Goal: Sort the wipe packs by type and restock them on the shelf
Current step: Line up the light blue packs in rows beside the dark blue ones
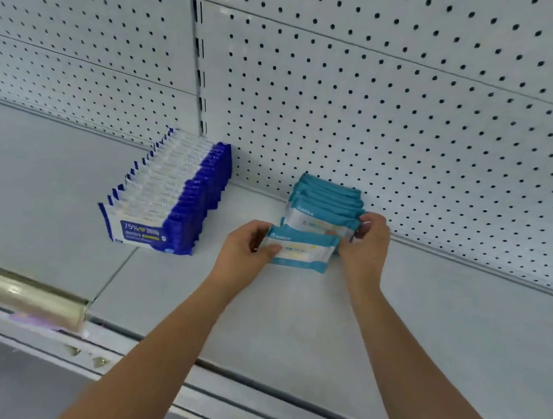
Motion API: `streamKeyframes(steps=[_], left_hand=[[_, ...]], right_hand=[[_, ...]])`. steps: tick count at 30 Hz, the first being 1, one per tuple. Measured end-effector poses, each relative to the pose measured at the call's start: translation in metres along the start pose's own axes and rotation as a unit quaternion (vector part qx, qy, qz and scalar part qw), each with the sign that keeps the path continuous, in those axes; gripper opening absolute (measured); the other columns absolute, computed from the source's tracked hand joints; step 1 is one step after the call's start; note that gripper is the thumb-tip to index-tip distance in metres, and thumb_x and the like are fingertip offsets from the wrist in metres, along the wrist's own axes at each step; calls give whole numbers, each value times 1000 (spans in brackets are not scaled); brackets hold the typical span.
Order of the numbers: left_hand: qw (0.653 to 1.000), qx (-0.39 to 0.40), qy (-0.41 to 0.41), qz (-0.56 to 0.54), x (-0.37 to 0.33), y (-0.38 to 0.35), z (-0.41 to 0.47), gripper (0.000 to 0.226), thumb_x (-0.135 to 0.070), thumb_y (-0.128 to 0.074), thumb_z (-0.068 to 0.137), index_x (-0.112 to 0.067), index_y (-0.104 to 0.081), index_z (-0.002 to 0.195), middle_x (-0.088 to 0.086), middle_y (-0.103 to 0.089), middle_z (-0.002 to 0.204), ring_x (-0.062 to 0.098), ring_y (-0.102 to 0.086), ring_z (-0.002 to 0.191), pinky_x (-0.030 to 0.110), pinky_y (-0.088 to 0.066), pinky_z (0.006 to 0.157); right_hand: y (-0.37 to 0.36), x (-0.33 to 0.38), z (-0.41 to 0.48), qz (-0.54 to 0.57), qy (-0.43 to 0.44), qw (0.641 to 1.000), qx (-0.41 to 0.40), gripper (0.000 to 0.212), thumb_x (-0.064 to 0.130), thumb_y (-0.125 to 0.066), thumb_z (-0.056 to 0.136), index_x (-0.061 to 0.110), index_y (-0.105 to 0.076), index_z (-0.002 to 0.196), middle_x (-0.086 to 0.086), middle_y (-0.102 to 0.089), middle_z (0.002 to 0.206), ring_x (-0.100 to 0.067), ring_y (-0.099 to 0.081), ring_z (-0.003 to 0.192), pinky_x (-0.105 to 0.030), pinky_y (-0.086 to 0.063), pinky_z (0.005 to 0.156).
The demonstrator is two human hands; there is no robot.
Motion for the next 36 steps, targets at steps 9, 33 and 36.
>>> streamKeyframes(steps=[9, 33, 36], left_hand=[[996, -11, -19, -92, -5, -53, 49, 66, 13, -53, 93, -22, -32, 144, -19, -47, 130, -13, -54, 112, 4, -47, 84], [993, -77, 54, 78, -25, -85, -125, 69, -23, -59, 98, -33, -25, 156, -9, -27, 163, 14, -30, 147, 34, -27, 117], [995, -67, 48, 55, -27, -93, -166, 68, -23, -59, 98, -36, -26, 156, -11, -28, 162, 15, -31, 147, 43, -29, 121]], right_hand=[[-22, -1, -21, 199, -53, 976, 75, 75, -1, -62, 84, 35, -33, 143, 12, -56, 133, -6, -57, 122, -20, -54, 90], [95, -38, -97, 127, -59, 967, 213, 72, 2, -60, 90, 27, -33, 152, 5, -43, 152, -9, -42, 138, -26, -33, 112], [124, -41, -125, 132, -59, 965, 218, 65, 3, -58, 91, 28, -39, 149, 6, -48, 149, -6, -45, 132, -30, -35, 115]])
Point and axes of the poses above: each hand's wrist, its own z-axis towards the middle knuckle, its own y-axis out of the back of the hand, x = y × z, the point moved 6 cm from there along z, towards the middle knuckle
